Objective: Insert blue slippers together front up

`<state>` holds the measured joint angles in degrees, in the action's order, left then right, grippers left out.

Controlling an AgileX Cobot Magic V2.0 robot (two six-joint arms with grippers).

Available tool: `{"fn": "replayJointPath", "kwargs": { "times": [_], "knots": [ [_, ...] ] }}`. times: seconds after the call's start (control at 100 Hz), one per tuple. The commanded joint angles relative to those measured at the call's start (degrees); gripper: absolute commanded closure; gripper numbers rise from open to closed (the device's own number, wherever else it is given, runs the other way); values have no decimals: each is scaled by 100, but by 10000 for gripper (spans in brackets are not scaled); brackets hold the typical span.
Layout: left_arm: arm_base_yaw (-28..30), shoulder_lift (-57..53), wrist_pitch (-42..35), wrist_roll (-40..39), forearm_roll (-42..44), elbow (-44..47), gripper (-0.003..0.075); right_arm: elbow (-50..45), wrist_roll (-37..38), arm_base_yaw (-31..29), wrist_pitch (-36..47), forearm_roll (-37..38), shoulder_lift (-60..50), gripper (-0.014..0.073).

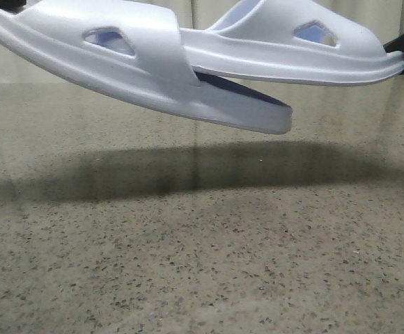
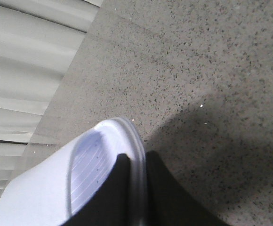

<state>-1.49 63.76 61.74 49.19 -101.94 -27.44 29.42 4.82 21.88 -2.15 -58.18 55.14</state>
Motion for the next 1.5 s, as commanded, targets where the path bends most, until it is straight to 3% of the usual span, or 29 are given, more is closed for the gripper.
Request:
{"fn": "replayJointPath", "kwargs": {
  "times": [0.0, 0.74, 1.49],
  "knots": [
    [-167, -106, 1085, -101, -468, -183, 704, 210, -96, 31, -191, 54, -21, 701],
    [-167, -106, 1085, -110, -468, -183, 704, 220, -880, 31, 89, 204, 529, 701],
    [-399, -224, 1085, -136, -468, -183, 704, 557, -1175, 53, -580, -4, 529, 701]
  ]
}}
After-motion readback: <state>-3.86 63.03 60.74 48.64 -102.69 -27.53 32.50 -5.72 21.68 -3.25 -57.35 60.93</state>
